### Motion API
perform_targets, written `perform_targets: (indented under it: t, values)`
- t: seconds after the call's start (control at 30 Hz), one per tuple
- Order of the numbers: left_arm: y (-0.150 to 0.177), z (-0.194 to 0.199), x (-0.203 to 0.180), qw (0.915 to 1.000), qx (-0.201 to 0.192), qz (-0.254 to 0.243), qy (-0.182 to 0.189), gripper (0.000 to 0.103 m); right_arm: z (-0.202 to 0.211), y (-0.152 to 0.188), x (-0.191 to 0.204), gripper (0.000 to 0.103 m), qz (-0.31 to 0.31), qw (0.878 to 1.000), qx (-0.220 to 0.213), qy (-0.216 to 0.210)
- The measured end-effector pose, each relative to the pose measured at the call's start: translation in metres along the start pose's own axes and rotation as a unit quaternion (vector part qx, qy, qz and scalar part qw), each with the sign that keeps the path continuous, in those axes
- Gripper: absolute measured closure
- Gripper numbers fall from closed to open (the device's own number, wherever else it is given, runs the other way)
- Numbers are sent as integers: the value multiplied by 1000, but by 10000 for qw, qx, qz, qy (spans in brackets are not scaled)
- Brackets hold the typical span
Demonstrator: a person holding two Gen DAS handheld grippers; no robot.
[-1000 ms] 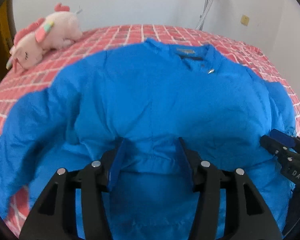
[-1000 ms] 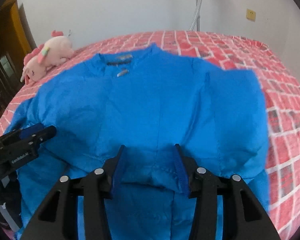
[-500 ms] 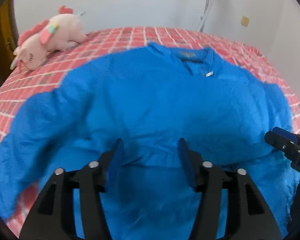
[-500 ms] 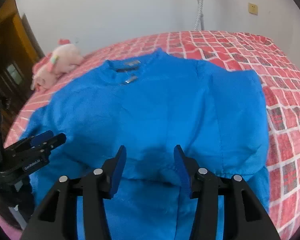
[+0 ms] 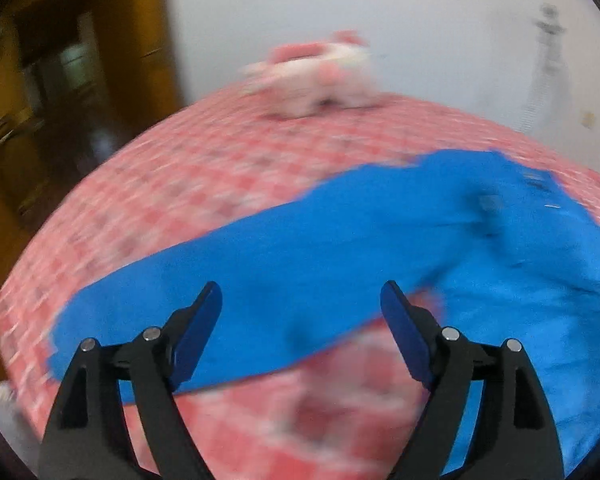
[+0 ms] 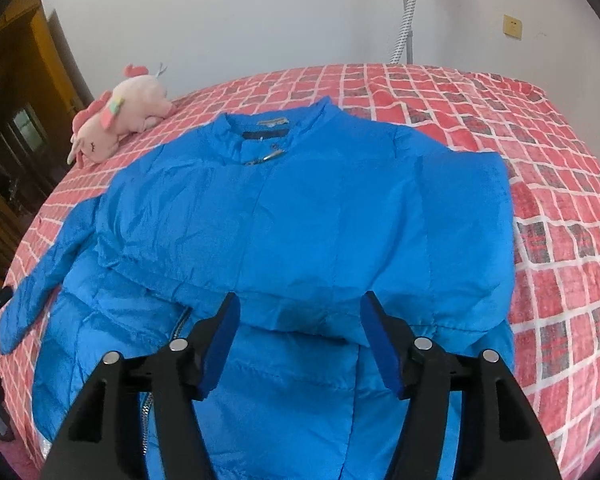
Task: Fold large clothes
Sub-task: 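Grasp the other sleeve cuff with the left tool and lift it, then fold the held sleeve across the jacket body and open the left tool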
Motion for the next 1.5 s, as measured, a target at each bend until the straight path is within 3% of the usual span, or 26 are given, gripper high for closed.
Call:
perform_targets:
  t: [0.1, 0.17, 0.27, 0.5, 0.67, 0.8, 0.97, 1.1, 1.23, 1.37, 1.5]
  values:
    - [26, 1, 76, 9967, 264, 564, -516, 22, -2, 2, 2, 35, 73, 9999, 30, 66]
    - [46, 3, 131, 9896, 426, 1034, -902, 20, -3, 4, 3, 35, 120, 9999, 48, 90]
    - [72, 4, 182, 9790, 688, 1500, -1199, 19, -5, 5, 3, 34, 131, 9998, 95, 97]
    - [92, -19, 202, 9748, 954, 1906, -660, 14, -8, 8, 2, 33, 149, 9997, 154, 130]
    - [93, -39, 197, 9701, 940, 2234, -136, 13, -9, 8, 2, 33, 167, 9996, 162, 133]
    - [93, -41, 193, 9703, 875, 2247, -195, 23, -9, 9, 2, 33, 150, 9996, 176, 141]
    - [81, -38, 181, 9693, 754, 2337, 106, 71, -10, 9, -1, 33, 115, 9997, 195, 128]
    - [66, -26, 170, 9738, 530, 2209, -56, 77, -7, 7, -5, 33, 59, 9998, 171, 126]
    - [32, 4, 143, 9787, -34, 2045, 148, 78, -3, 5, -10, 33, -17, 9999, 127, 112]
    - [-18, 42, 84, 9828, -650, 1581, 699, 78, -1, 4, -15, 33, -85, 9998, 124, 129]
    - [-57, 66, 3, 9820, -879, 968, 1365, 79, -4, 4, -17, 33, -105, 9997, 155, 162]
Point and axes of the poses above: each gripper's, at about its wrist camera, not at the fingertips, and z roughly against the way its jaws point, x to its left, y to its underside, the point moved 10 cm from there along -z, roughly the way its jaws point, and after that the axes turned 6 degrees about -z, right-handed, at the moved point
